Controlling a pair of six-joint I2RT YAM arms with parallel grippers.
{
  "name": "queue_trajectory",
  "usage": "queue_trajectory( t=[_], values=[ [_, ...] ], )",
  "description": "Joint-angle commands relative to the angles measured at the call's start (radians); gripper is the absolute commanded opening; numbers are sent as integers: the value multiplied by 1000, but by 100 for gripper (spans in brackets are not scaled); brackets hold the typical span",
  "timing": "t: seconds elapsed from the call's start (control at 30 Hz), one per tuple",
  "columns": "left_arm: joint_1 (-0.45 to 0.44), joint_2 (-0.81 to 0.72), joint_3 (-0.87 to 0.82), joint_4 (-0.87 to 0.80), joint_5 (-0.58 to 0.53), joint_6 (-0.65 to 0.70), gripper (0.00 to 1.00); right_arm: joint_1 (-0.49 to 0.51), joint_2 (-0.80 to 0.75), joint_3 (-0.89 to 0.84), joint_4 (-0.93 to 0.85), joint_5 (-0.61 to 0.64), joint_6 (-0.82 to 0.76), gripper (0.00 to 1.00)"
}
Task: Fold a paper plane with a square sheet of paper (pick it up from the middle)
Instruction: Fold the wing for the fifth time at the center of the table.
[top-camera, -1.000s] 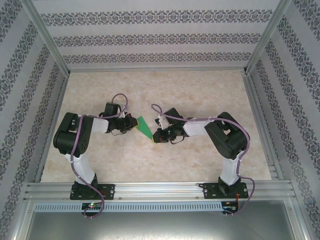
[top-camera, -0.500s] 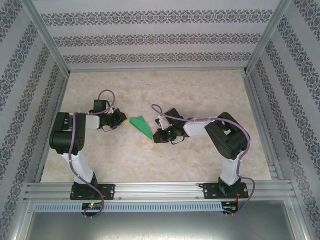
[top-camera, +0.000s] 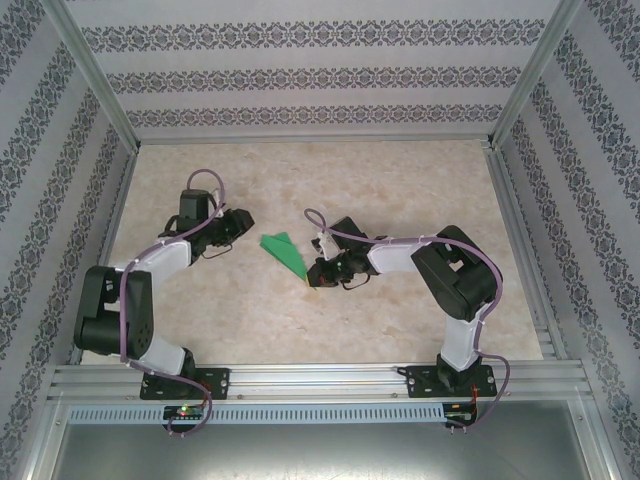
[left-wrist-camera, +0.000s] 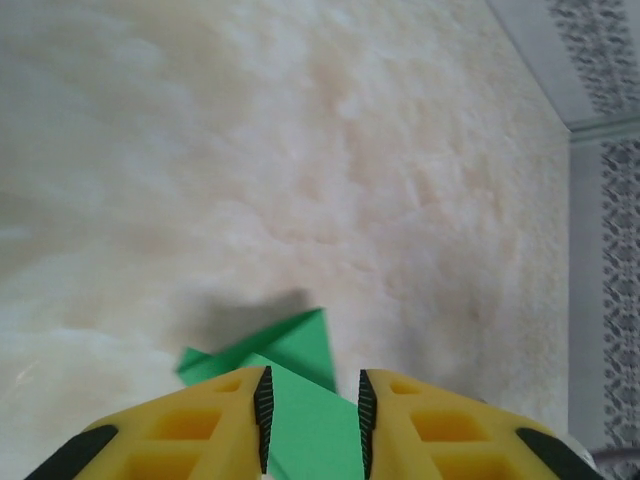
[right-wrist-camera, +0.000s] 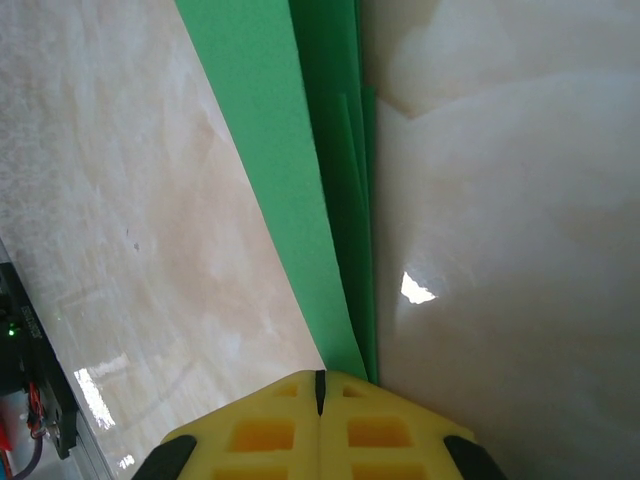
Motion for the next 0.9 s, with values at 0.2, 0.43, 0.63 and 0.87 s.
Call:
queue_trajectory(
  t=[0.2,0.43,0.63,0.87],
  values=[
    [-244,92,0,19,36,-13,13,25,44,-8,-111,60,28,2],
    [-344,213,21,37,37,-39,7,24,47,-11,-128,62,24,2],
    [-353,278,33,69,128,-61,6,24,52,-12,-137,65,20,2],
    [-353,291,28,29,96,-43,6,24,57,-15,-144,70,18,2]
  ],
)
